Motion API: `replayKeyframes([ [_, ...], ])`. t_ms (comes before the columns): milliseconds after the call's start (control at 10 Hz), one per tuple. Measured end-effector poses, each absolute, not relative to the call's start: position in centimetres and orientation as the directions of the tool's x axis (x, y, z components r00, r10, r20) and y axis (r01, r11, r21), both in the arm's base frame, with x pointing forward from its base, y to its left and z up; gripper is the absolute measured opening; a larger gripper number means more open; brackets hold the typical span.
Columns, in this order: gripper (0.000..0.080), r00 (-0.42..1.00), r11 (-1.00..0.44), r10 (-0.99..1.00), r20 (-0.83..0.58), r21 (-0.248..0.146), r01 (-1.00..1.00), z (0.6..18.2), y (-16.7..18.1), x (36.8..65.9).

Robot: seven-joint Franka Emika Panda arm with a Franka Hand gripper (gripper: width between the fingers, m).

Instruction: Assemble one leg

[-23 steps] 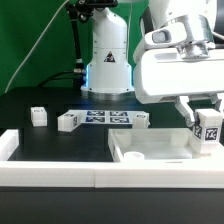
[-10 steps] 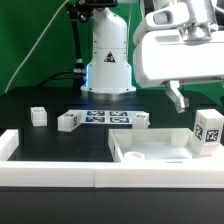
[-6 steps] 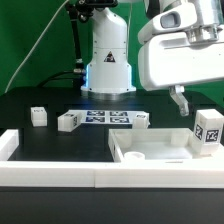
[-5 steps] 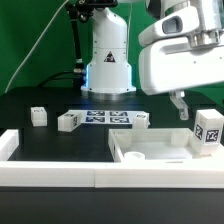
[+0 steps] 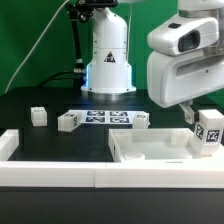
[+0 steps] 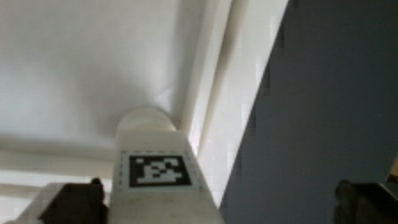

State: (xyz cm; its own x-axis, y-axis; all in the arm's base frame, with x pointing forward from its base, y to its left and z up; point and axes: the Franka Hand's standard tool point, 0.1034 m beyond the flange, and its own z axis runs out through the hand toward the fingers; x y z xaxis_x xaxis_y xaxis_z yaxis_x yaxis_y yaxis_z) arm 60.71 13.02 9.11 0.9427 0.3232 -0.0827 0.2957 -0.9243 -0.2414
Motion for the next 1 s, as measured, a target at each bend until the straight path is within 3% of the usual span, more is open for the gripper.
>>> replayKeyframes([
  [200,0.0649,0.945,-0.926,0.319,-0.08,-0.239,0.292,9.0,12.8,60.8],
  [500,0.0649,0.977,-0.958,0.215,0.0,-0.192,0.211,8.6,11.2,61.9],
  [1000,0.0649,0.98,-0.962,0.201,-0.001,-0.191,0.197,8.3,11.1,61.7],
])
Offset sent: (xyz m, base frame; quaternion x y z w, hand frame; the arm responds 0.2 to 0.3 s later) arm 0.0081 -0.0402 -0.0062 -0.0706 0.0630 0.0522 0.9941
